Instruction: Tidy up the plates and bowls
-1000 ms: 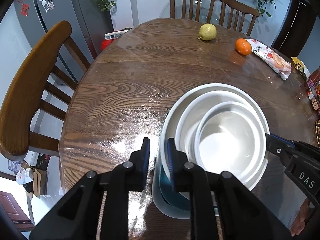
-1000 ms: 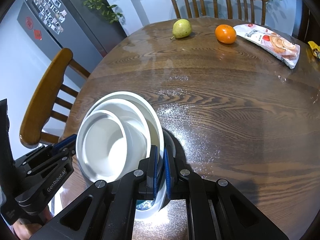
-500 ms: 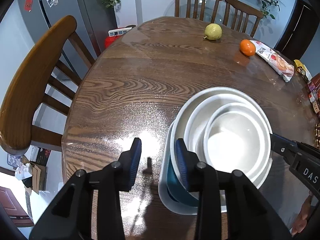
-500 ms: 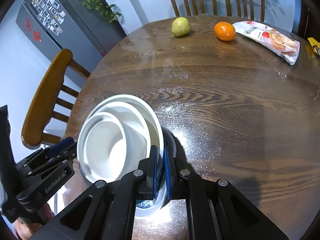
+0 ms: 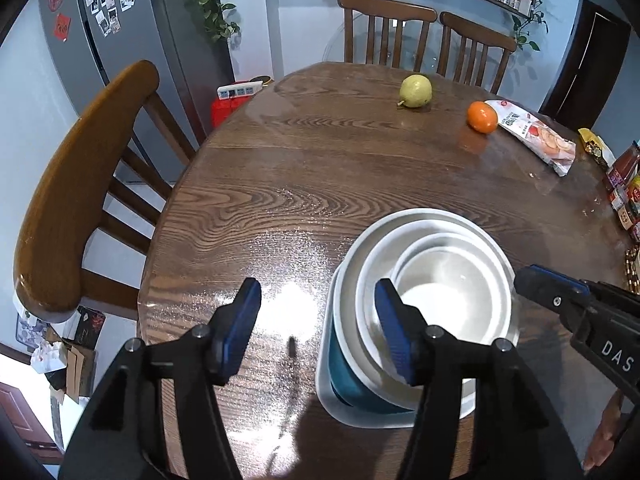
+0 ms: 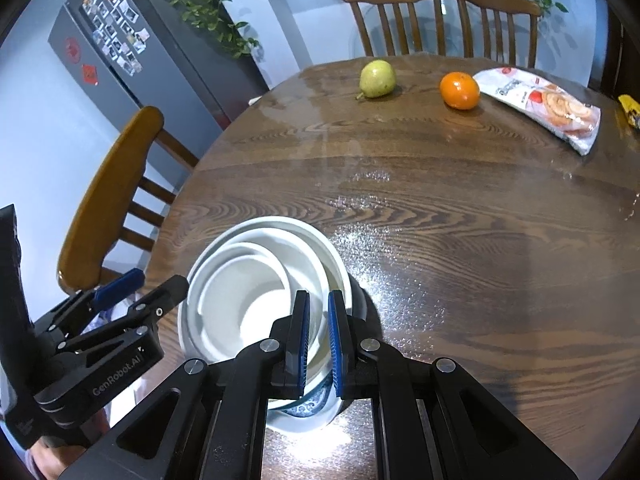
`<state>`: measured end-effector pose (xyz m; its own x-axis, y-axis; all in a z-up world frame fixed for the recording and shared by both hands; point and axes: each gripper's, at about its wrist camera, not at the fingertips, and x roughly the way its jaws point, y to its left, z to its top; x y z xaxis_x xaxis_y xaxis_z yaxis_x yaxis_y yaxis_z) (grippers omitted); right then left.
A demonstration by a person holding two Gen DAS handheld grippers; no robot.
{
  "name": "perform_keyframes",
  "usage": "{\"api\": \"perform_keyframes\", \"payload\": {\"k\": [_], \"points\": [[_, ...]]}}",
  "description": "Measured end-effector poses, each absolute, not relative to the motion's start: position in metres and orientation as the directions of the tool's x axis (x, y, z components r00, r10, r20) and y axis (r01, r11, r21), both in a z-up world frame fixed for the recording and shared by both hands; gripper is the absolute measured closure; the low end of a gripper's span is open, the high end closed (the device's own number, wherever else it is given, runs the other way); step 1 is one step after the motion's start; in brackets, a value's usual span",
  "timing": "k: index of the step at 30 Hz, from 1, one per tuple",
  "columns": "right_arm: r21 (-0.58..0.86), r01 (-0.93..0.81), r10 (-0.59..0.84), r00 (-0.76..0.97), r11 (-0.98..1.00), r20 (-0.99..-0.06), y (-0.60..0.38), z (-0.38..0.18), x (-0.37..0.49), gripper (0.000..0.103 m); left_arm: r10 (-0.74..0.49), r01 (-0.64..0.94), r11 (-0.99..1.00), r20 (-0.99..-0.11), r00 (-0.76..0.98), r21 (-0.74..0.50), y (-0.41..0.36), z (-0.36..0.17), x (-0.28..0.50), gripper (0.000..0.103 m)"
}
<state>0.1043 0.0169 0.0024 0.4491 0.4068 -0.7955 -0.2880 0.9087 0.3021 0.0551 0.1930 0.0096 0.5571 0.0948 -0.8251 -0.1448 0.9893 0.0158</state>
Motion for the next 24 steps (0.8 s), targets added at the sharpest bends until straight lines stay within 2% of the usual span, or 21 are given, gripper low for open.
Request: {"api": "perform_keyframes", "payload": {"k": [3,6,9,10,11,12,13,14,18,20,24], "points": [[0.315,-0.296,0.422,0.447,0.902,-0.789,0.016,0.005,0.102,0.093,0.096,-0.142,0.990,-0.817,0.569,0.017,0.192,0.013,0.051,0.032],[0.313,-0.310,0.428,0.447,0.898,-0.786,0.017,0.006,0.099,0.093,0.092,-0.133,0.991,-0.811,0.578,0.018,0.189,0.017,0.048,0.032],[0.309,-0.318,0.430,0.449,0.896,-0.783,0.016,0.006,0.095,0.092,0.087,-0.125,0.992,-0.806,0.586,0.016,0.186,0.020,0.045,0.026],[0.308,-0.321,0.430,0.450,0.896,-0.783,0.016,0.007,0.094,0.087,0.084,-0.123,0.992,-0.803,0.590,0.014,0.186,0.022,0.044,0.023],[0.304,-0.324,0.429,0.452,0.896,-0.782,0.015,0.007,0.092,0.076,0.080,-0.118,0.993,-0.800,0.595,0.011,0.186,0.024,0.042,0.022],[0.300,-0.326,0.427,0.454,0.896,-0.782,0.016,0.008,0.091,0.069,0.078,-0.116,0.993,-0.797,0.599,0.010,0.185,0.026,0.040,0.021],[0.294,-0.332,0.426,0.459,0.896,-0.780,0.015,0.009,0.089,0.056,0.078,-0.114,0.993,-0.794,0.603,0.011,0.184,0.027,0.038,0.020],[0.288,-0.335,0.423,0.466,0.897,-0.777,0.014,0.010,0.087,0.050,0.077,-0.112,0.994,-0.792,0.606,0.011,0.184,0.028,0.037,0.020],[0.263,-0.356,0.416,0.479,0.897,-0.773,0.012,0.014,0.078,0.046,0.073,-0.110,0.994,-0.785,0.615,0.006,0.183,0.032,0.031,0.017],[0.263,-0.362,0.420,0.479,0.894,-0.770,0.010,0.015,0.075,0.039,0.070,-0.107,0.994,-0.779,0.623,0.004,0.181,0.035,0.027,0.011],[0.239,-0.385,0.416,0.484,0.891,-0.770,0.010,0.017,0.067,0.032,0.072,-0.109,0.994,-0.770,0.634,0.004,0.181,0.040,0.021,0.009]]}}
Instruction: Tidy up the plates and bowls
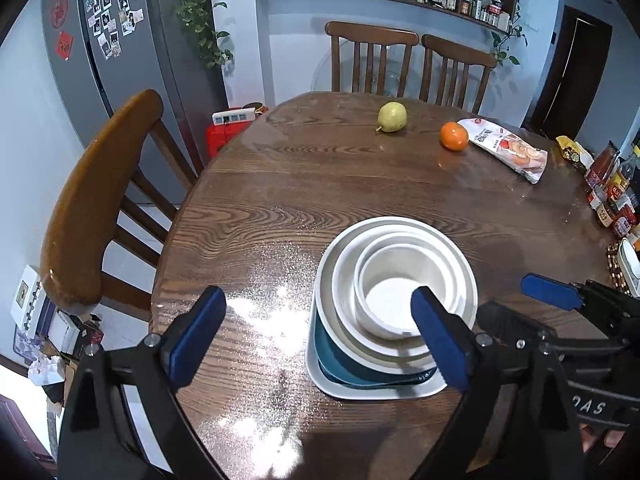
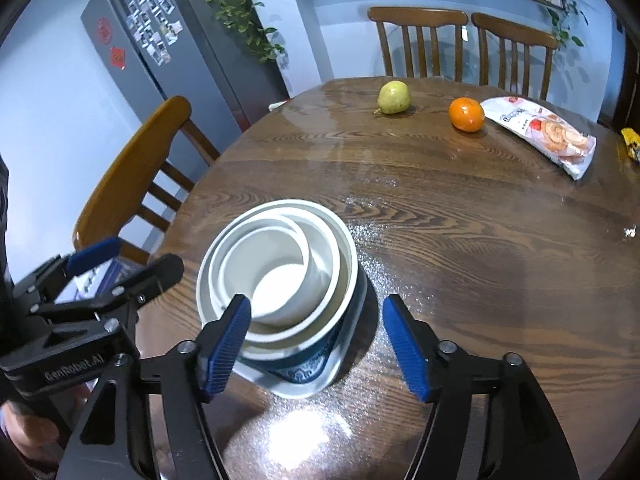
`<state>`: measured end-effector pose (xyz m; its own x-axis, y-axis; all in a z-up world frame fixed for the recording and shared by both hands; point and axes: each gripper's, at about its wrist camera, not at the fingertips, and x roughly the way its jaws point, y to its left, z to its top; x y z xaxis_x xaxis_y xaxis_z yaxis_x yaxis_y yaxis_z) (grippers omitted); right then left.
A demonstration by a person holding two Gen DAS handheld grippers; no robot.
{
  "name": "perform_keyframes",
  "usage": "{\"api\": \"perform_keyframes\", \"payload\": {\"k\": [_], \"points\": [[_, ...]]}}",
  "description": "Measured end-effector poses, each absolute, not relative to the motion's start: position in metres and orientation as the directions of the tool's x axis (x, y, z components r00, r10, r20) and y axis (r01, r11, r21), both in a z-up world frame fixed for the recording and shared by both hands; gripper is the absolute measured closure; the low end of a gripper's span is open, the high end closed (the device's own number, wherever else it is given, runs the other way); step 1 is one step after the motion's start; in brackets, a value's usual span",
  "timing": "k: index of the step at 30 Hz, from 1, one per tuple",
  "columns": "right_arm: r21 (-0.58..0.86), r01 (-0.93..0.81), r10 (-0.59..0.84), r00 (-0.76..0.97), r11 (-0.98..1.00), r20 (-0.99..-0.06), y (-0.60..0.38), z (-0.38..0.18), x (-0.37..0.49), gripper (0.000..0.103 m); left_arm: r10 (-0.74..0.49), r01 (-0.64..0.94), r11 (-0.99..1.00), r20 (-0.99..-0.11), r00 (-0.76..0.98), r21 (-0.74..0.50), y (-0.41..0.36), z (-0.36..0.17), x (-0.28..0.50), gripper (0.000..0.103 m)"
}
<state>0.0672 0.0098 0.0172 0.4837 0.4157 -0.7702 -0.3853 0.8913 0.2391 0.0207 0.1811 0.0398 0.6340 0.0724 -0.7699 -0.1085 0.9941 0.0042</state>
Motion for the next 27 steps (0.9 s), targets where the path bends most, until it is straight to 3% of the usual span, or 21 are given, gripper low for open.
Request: {"api": "perform_keyframes", "payload": {"k": [7,12,15,27], "points": [[0.197,-0.426,0.411,0.500,0.883,-0.762,0.009,0.023,0.052,0.014,0.072,-0.114,0.994,-0.762,0.643,-0.002,0.183,0.045,0.011,0.001],[0.174,-0.437,0.406,0.519,0.882,-0.753,0.007,0.027,0.044,0.009,0.073,-0.115,0.993,-0.755,0.652,-0.003,0.183,0.048,0.004,0.001],[0.159,-0.447,0.405,0.531,0.880,-0.745,0.006,0.029,0.038,0.001,0.079,-0.113,0.994,-0.754,0.652,0.006,0.181,0.049,0.000,0.001],[0.129,-0.498,0.409,0.509,0.858,-0.757,0.009,0.015,0.020,0.000,0.111,-0.127,0.991,-0.788,0.606,0.042,0.183,0.034,-0.009,0.001]]}}
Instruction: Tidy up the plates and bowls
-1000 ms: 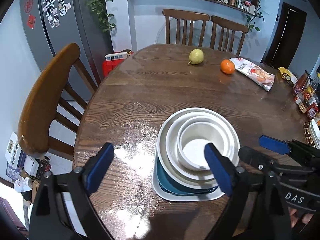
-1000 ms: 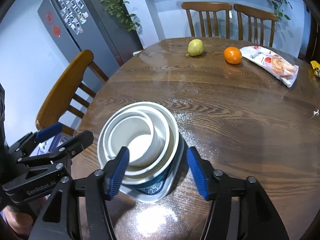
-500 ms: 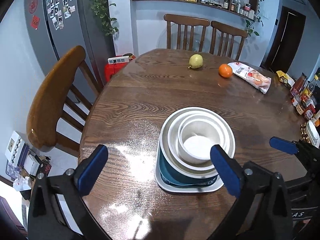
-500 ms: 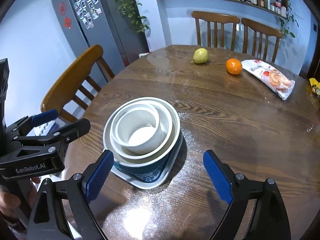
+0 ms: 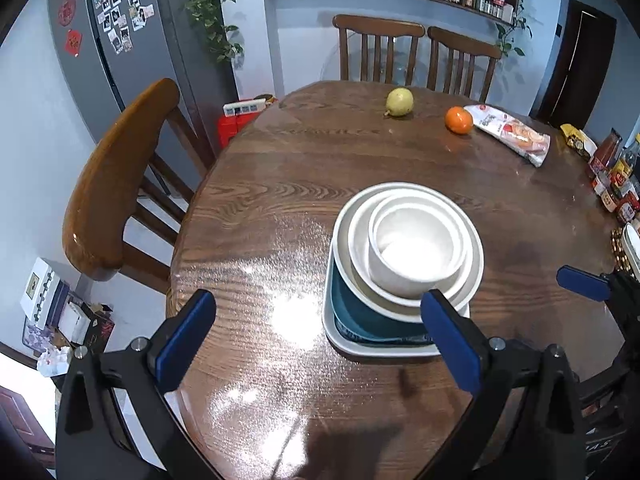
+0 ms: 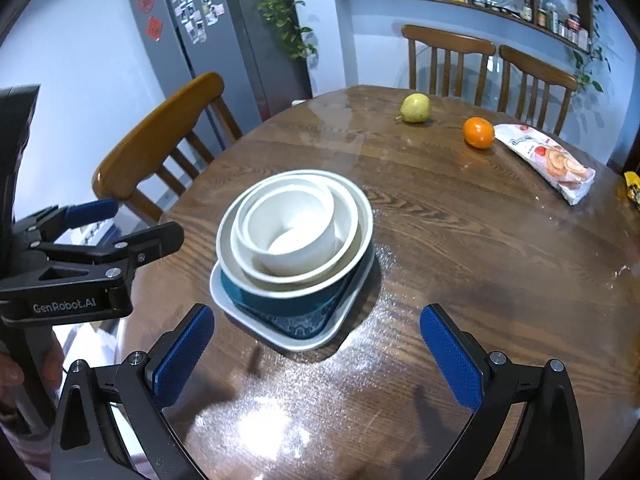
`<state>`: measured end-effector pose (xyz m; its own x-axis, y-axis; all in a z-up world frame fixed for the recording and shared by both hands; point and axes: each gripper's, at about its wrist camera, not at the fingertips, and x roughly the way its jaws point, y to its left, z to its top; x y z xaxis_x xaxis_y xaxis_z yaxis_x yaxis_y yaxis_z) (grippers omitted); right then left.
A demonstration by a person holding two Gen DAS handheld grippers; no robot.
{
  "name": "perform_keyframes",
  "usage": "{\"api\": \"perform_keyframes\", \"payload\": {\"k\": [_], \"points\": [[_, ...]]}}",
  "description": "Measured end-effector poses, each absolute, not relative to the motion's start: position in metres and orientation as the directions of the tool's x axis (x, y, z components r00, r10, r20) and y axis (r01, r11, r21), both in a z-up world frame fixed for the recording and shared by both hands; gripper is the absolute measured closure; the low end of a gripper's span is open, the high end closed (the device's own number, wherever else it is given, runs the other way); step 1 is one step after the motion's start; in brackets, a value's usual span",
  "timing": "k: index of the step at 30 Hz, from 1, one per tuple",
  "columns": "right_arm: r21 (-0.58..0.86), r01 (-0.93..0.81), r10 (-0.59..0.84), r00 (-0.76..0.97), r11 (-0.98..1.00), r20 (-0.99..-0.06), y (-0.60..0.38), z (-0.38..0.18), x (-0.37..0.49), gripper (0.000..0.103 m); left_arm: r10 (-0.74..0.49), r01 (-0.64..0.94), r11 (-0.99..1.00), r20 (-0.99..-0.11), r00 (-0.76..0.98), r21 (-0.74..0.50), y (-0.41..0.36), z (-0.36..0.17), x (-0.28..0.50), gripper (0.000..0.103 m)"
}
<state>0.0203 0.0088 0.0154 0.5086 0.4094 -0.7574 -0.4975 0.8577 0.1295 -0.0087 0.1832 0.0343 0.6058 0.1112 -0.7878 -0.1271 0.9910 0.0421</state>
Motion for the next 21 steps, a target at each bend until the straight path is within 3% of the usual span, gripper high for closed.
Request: {"api": "perform_keyframes", "payload": {"k": [5,12,21], "points": [[0.104,-0.492,0.383,0.508,0.864,-0.771,0.011,0.009,0.016,0.000,0.007,-0.100,0.993,-0.797,0.603,-0.067,0.186,0.029,-0.013,0.001],[0.106,-0.476,0.370,0.505,0.873,-0.780,0.005,0.002,0.015,0.000,0.011,-0.137,0.987,-0.800,0.600,-0.089,0.189,0.024,-0.018,0.001],[0.110,-0.462,0.365,0.508,0.880,-0.780,0.001,0.001,0.017,0.000,0.102,-0.147,0.989,-0.798,0.594,0.017,0.184,0.018,-0.020,0.001]]}}
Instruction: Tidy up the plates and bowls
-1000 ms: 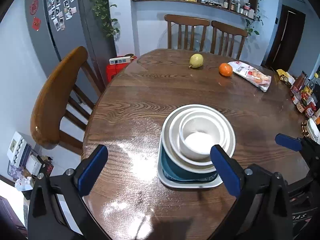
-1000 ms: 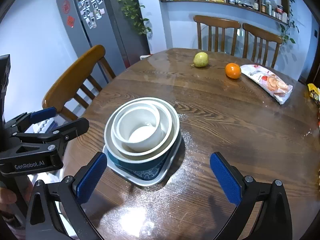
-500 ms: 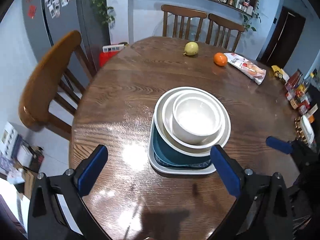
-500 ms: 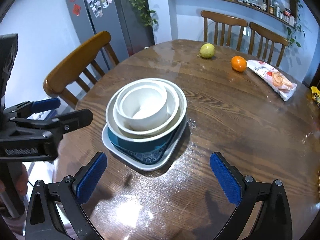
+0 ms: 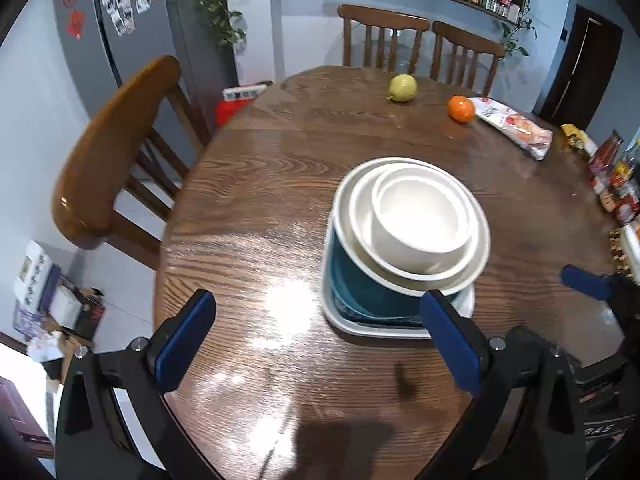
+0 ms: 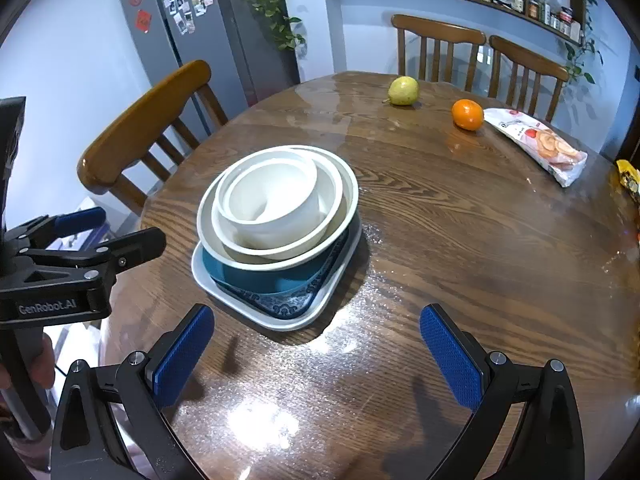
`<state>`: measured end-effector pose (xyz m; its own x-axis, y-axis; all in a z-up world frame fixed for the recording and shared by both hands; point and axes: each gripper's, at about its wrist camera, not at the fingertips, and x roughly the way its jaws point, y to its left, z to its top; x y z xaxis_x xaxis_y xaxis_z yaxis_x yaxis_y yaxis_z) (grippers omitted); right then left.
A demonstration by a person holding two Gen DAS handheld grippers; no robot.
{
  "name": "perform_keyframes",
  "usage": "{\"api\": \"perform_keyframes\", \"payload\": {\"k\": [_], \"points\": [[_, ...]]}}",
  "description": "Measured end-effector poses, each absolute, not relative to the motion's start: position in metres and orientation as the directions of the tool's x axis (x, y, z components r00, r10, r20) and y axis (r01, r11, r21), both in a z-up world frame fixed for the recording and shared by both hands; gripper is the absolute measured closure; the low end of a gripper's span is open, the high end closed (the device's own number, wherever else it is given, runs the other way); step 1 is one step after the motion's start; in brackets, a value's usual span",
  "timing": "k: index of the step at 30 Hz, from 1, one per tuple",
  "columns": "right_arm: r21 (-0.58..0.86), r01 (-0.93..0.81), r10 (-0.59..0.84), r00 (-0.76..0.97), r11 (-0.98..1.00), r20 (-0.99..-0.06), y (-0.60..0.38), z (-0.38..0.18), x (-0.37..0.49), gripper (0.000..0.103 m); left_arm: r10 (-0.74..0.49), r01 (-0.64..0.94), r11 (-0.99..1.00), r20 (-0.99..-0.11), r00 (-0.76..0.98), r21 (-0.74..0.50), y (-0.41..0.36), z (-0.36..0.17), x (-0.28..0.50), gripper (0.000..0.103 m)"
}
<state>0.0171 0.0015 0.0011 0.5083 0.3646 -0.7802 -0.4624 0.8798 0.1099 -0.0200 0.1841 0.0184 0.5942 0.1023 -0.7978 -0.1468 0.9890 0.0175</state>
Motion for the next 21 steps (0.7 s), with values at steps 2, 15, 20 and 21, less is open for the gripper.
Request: {"api": "perform_keyframes", "payload": {"k": [2,15,20,21], "points": [[0.110,-0.459,0.363,0.511,0.881,-0.779,0.001,0.001,0.017,0.000,0.102,-0.134,0.991,-0.796,0.597,0.026,0.184,0.018,-0.021,0.001],[0.111,-0.457,0.360,0.503,0.882,-0.786,0.005,-0.003,0.022,0.000,0.072,-0.107,0.994,-0.804,0.590,0.011,0.184,0.011,-0.014,0.001],[0.106,-0.472,0.367,0.505,0.875,-0.781,0.009,-0.002,0.023,0.000,0.088,-0.102,0.994,-0.808,0.583,0.034,0.183,0.008,-0.015,0.001],[0.105,-0.474,0.369,0.508,0.874,-0.778,0.009,-0.001,0.023,0.000,0.094,-0.104,0.994,-0.807,0.583,0.040,0.183,0.008,-0.016,0.001]]}}
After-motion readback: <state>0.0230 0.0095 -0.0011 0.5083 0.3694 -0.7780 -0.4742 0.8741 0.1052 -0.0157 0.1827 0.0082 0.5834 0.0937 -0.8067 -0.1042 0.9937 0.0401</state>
